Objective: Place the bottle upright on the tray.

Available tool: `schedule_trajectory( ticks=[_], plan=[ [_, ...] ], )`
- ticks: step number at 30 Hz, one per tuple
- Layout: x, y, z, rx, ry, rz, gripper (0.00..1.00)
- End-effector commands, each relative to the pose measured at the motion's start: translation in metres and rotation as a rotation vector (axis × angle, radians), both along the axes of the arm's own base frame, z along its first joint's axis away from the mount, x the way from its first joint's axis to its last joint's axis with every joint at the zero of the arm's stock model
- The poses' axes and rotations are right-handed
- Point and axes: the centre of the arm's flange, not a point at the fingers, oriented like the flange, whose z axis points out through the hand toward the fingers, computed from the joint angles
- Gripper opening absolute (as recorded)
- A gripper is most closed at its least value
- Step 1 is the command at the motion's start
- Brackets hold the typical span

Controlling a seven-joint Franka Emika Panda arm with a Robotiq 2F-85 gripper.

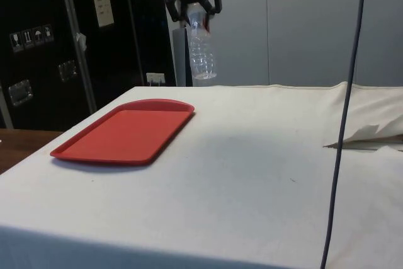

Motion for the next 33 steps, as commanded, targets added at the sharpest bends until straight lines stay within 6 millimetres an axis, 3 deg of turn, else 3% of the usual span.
schedule_trajectory(
  ticks=[1,33],
  plan=[
    [0.004,0.000,0.001,-0.021,-0.009,-0.004,0.33],
    [0.052,0.000,0.001,-0.242,-0.026,0.010,0.33]
  ],
)
